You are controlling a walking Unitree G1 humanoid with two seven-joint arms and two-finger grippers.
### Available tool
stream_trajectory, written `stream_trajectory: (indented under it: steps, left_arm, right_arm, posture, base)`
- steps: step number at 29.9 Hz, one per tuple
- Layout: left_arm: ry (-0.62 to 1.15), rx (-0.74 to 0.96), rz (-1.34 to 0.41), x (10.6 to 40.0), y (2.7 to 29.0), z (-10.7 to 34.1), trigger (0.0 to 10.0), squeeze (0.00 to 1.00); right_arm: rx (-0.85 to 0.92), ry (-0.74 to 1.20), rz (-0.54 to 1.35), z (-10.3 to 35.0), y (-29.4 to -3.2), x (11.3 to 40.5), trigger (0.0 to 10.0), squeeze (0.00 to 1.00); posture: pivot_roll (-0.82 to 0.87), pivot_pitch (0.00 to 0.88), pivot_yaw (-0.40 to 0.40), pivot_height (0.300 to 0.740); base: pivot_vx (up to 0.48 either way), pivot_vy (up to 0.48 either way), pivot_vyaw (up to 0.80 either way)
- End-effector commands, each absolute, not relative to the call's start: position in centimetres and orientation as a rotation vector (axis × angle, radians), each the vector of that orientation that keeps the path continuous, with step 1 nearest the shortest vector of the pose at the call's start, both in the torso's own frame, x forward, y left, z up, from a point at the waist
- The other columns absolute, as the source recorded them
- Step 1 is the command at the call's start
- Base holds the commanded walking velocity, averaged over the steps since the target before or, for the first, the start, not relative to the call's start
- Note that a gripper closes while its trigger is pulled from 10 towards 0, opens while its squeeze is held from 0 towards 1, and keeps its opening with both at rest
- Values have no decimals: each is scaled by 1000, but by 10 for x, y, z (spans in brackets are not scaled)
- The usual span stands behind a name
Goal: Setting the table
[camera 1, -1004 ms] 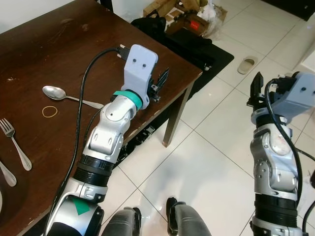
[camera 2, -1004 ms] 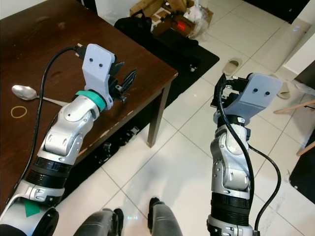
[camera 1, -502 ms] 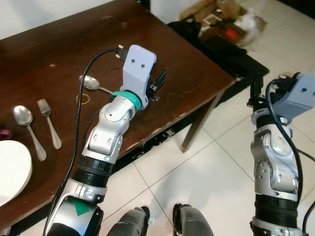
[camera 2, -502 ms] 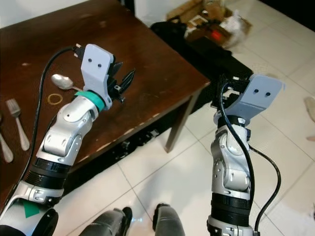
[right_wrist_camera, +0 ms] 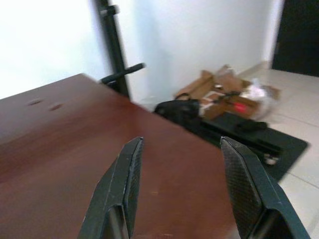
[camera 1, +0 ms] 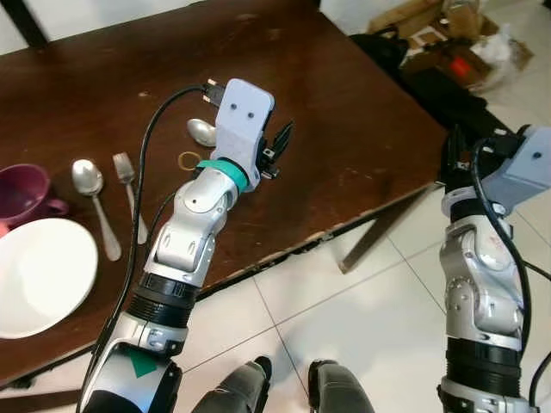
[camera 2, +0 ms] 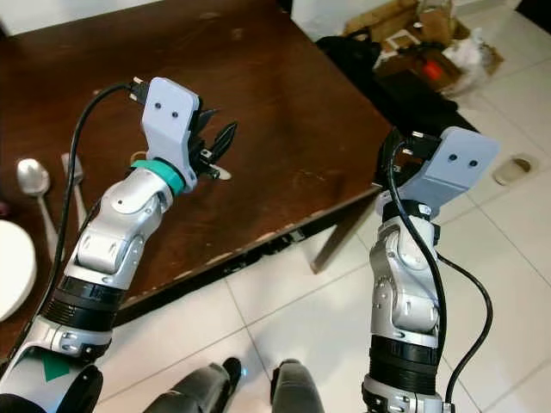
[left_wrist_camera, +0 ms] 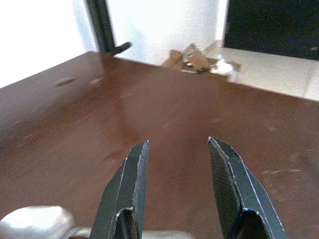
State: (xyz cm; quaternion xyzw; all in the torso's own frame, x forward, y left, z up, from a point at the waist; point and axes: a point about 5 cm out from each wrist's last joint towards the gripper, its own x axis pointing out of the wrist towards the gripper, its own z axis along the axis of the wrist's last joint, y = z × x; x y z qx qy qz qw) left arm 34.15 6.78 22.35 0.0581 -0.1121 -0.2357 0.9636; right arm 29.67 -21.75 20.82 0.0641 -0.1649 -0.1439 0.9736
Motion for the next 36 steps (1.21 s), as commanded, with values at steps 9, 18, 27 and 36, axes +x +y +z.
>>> stream_trajectory:
  steps: [9, 18, 27, 36]
  left_arm:
    - [-217, 132, -476, 341, 67, 221, 10000, 0]
    - [-218, 135, -478, 341, 66, 221, 10000, 0]
    - [-219, 148, -473, 343, 65, 221, 10000, 0]
    - [-210, 157, -447, 346, 67, 221, 10000, 0]
  right_arm:
    - [128, -326, -304, 207, -220, 295, 10000, 0]
    - [120, -321, -323, 206, -223, 295, 10000, 0]
    - [119, -311, -355, 204, -227, 295, 10000, 0]
    - [121, -309, -346, 203, -225, 294, 10000, 0]
  posture:
    - [-28, 87, 51, 740]
    - [-30, 85, 51, 740]
    - [-31, 85, 52, 740]
    - [-31, 91, 51, 740]
  base:
    - [0, 0, 781]
    - [0, 0, 758]
    - [0, 0, 0]
    - [0, 0, 0]
